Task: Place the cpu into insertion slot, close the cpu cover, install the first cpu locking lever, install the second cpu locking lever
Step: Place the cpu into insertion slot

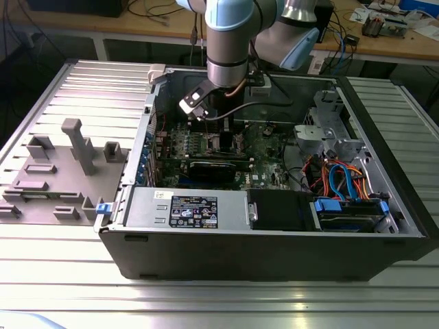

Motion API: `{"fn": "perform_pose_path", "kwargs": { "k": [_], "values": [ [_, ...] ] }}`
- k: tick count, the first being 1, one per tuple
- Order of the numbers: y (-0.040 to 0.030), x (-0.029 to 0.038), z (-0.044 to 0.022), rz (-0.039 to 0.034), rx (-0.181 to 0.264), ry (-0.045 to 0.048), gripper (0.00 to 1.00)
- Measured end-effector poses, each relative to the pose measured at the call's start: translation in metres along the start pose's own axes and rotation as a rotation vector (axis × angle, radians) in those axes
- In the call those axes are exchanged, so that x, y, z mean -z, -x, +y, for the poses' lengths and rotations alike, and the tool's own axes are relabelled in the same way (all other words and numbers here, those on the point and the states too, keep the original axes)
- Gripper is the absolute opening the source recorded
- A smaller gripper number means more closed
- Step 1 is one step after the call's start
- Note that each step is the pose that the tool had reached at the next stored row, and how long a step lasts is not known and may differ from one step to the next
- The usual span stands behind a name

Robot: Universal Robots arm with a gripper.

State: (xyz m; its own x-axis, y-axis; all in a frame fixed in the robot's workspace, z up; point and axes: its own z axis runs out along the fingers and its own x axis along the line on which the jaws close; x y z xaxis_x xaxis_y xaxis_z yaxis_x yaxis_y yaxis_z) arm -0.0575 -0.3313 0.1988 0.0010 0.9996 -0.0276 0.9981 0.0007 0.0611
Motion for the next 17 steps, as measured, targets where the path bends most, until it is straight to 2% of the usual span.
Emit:
{"fn": "perform_pose_path", "kwargs": {
  "k": [9,10,14,17],
  "values": [
    [0.0001,0.0013,0.0005,0.0006,-0.002,-0.0016,0.61],
    [0.0001,0.0014,0.0008,0.0007,-0.002,-0.0022,0.54],
    [0.0001,0.0049,0.0016,0.0007,-0.003,-0.0041,0.54],
    [0.0001,0.0051,0.0018,0.0019,-0.026,-0.0053,0.54]
  ]
}}
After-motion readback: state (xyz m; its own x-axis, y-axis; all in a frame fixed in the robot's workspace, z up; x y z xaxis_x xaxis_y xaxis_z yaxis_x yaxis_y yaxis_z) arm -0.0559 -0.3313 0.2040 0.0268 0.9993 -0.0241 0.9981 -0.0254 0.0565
